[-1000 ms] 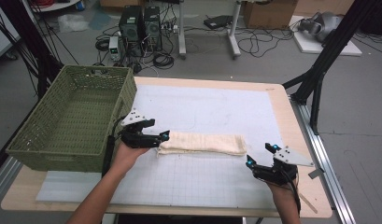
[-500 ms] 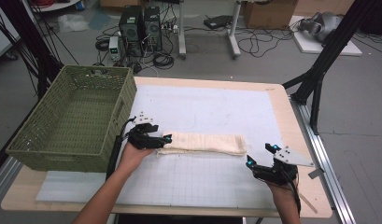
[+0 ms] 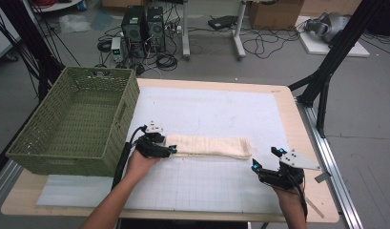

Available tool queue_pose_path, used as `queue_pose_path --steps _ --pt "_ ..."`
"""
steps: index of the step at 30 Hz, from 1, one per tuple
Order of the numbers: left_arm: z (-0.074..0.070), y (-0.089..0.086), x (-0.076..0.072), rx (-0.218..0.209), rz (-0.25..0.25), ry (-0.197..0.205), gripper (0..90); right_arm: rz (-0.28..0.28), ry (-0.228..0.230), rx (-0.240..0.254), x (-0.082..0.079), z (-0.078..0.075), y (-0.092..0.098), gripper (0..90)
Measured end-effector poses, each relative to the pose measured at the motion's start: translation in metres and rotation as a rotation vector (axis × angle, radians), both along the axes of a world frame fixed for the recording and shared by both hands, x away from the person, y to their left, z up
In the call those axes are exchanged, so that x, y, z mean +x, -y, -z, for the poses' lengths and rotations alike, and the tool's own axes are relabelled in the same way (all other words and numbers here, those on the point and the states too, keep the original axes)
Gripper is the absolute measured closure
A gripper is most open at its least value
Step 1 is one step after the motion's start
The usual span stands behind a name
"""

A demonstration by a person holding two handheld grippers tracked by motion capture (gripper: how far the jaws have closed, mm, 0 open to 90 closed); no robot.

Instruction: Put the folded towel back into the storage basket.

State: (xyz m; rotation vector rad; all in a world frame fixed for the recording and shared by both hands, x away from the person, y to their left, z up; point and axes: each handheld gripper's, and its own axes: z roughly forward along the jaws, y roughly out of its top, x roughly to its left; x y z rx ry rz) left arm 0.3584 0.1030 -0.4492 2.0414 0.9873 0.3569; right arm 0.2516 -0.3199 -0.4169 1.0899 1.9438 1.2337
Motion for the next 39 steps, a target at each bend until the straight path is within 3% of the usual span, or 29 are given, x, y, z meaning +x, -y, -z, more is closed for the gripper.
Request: queue_pose_path --steps 2,3,7,11,20,22,24,29,35,37,39 --pt "0.0 0.0 -0.001 0.01 0.005 0.006 41.6 0.0 0.0 -0.002 0.0 0.0 0.0 16.1" --pt "-0.001 0.0 -0.002 0.004 0.041 0.009 49.0 0.001 0.0 -0.002 0.0 0.0 0.0 16.1" --pt "0.0 0.002 -0.005 -0.005 0.098 0.017 69.8 0.0 -0.003 -0.005 0.0 0.0 -0.001 16.1" --pt "-0.001 0.003 -0.006 -0.008 0.116 0.029 79.4 -0.002 -0.009 -0.004 0.001 0.001 -0.001 16.1" --pt "-0.006 -0.002 -0.006 -0.061 0.093 0.061 80.3 0.003 -0.015 0.006 0.003 0.001 -0.002 16.1" --pt "-0.007 -0.003 -0.006 -0.082 0.087 0.066 80.2 0.003 -0.03 0.065 0.007 0.001 -0.001 16.1" --pt "-0.007 -0.002 -0.006 -0.088 0.09 0.076 80.2 0.012 -0.036 0.083 0.011 0.0 -0.003 16.0" --pt "-0.01 -0.003 -0.008 -0.104 0.094 0.096 80.2 0.018 -0.062 0.046 0.025 0.002 -0.011 16.0" --pt "-0.011 -0.003 -0.008 -0.104 0.096 0.099 80.1 0.032 -0.142 0.022 0.047 0.011 -0.022 16.1" --pt "-0.011 -0.002 -0.009 -0.106 0.096 0.102 80.1 0.035 -0.199 0.014 0.059 0.02 -0.03 17.1" --pt "-0.01 -0.002 -0.009 -0.108 0.096 0.099 80.1 0.037 -0.209 -0.01 0.064 0.024 -0.033 19.9"
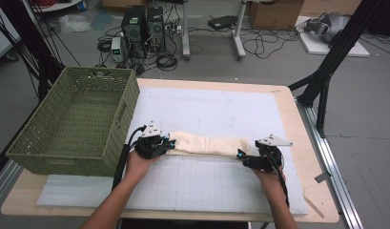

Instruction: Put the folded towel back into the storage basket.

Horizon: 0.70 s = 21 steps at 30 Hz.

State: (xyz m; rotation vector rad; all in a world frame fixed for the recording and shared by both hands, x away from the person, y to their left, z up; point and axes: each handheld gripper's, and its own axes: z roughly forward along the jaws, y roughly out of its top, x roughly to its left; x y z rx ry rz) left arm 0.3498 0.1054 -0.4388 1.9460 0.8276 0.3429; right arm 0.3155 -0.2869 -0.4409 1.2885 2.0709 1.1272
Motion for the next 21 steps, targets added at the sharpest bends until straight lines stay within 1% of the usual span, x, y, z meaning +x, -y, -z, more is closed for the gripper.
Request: queue_pose_path --steps 1,4,5,6,7,9,10,11,12,13,18,19,21 --pt "0.0001 -0.0001 0.0001 0.003 0.003 0.001 80.1 0.006 -0.007 -0.005 0.0024 0.0019 -0.0001 20.4" --pt "0.0004 0.0002 0.0001 0.007 0.004 0.001 80.1 0.036 -0.055 -0.001 0.0077 0.0075 0.0008 21.6" --pt "0.0004 0.0002 0.0 0.008 0.004 0.003 80.1 0.036 -0.055 -0.001 0.0077 0.0075 0.0008 21.6" --pt "0.0004 0.0003 0.0 0.008 0.005 0.002 80.0 0.037 -0.074 -0.007 0.01 0.0092 0.0009 26.9" --pt "0.0004 0.0006 -0.0001 0.006 0.005 0.001 80.0 0.033 -0.075 -0.01 0.0102 0.0093 0.0004 30.0" --pt "0.0006 0.0009 -0.0004 0.007 0.005 0.002 80.0 0.014 -0.09 -0.021 0.0108 0.01 -0.001 37.5" --pt "0.0006 0.0009 -0.0004 0.007 0.005 0.002 80.0 0.0 -0.089 -0.026 0.0111 0.0101 -0.0013 41.1" --pt "0.0004 0.0007 -0.0006 0.011 0.007 0.004 80.1 -0.013 -0.097 -0.019 0.0106 0.0098 -0.0015 43.2" --pt "0.0002 0.0009 -0.0008 0.011 0.007 0.008 80.1 -0.012 -0.101 -0.008 0.0108 0.0099 -0.0009 45.0" --pt "0.0001 0.0009 -0.0009 0.014 0.009 0.009 80.0 -0.01 -0.114 0.005 0.0107 0.01 -0.0001 46.7" --pt "0.0005 0.0021 -0.0019 0.035 0.014 0.012 80.1 -0.021 -0.115 0.01 0.0109 0.0101 0.0003 57.1" --pt "0.0005 0.0021 -0.0019 0.035 0.014 0.012 80.1 -0.019 -0.117 0.015 0.0109 0.0101 0.0002 61.3" --pt "0.0009 0.0024 -0.0019 0.04 0.013 0.01 80.1 -0.035 -0.127 0.039 0.0115 0.0105 0.0016 70.0"
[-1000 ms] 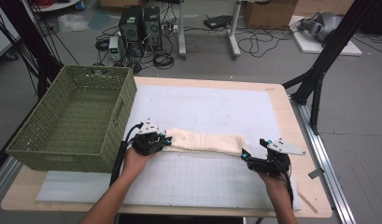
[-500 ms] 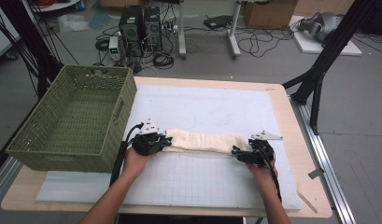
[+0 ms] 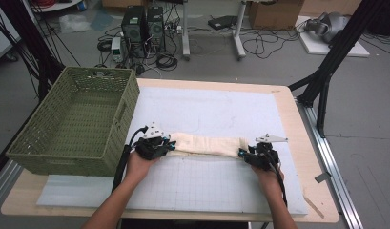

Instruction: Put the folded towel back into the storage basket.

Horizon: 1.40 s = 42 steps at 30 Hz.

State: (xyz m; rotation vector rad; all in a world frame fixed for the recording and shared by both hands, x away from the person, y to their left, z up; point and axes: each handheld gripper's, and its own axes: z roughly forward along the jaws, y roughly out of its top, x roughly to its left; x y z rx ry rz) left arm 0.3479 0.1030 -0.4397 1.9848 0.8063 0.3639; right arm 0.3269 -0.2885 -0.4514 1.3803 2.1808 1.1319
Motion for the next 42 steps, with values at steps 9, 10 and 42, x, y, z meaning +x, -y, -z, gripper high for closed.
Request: queue_pose_path --steps 9,10,42 --pt "-0.002 0.0 -0.003 0.017 0.014 0.019 80.1 -0.028 0.004 0.012 -0.002 -0.001 -0.002 80.9" --pt "-0.004 -0.002 -0.005 0.01 0.016 0.028 80.1 -0.036 0.011 0.007 -0.003 -0.002 -0.002 81.0" --pt "-0.078 -0.046 -0.057 -0.188 0.044 0.251 80.5 -0.159 0.364 0.108 -0.001 -0.061 -0.015 81.9"
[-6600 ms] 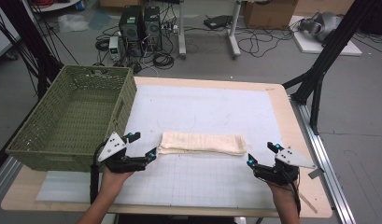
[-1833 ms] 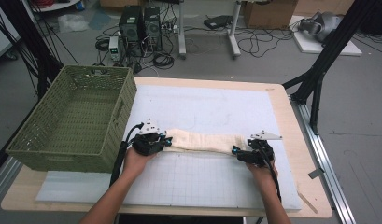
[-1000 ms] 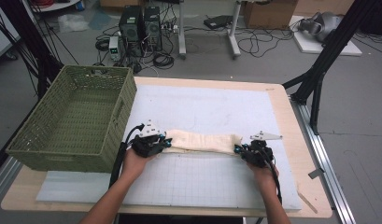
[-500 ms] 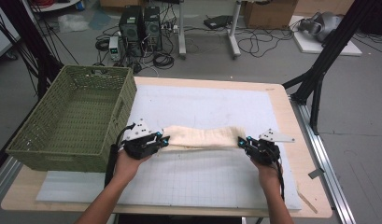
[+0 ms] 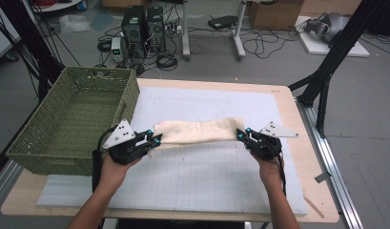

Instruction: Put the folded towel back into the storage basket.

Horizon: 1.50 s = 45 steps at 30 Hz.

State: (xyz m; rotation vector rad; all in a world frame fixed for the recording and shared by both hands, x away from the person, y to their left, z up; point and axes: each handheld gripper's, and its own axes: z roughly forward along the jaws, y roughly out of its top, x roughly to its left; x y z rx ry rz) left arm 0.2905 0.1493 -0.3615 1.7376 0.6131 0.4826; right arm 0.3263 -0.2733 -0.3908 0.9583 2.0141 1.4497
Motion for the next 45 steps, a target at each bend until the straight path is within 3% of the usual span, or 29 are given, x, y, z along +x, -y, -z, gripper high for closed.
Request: queue_pose_path --steps 9,16,25,38,44,45 --pt "-0.016 -0.024 -0.013 -0.054 -0.068 0.031 80.4 -0.054 0.035 -0.006 0.02 -0.032 -0.027 81.8" --pt "-0.022 -0.047 -0.023 -0.066 -0.122 0.058 80.0 -0.09 0.059 -0.02 0.039 -0.053 -0.053 81.8" --pt "-0.032 -0.087 -0.037 -0.117 -0.212 0.085 80.1 -0.159 0.092 -0.032 0.066 -0.076 -0.107 81.9" --pt "-0.044 -0.13 -0.058 -0.162 -0.329 0.125 80.3 -0.236 0.123 -0.061 0.103 -0.112 -0.188 82.0" --pt "-0.046 -0.147 -0.063 -0.176 -0.377 0.132 80.3 -0.256 0.132 -0.068 0.121 -0.12 -0.231 82.1" --pt "-0.046 -0.149 -0.063 -0.174 -0.383 0.132 80.3 -0.256 0.132 -0.068 0.121 -0.12 -0.231 82.1"
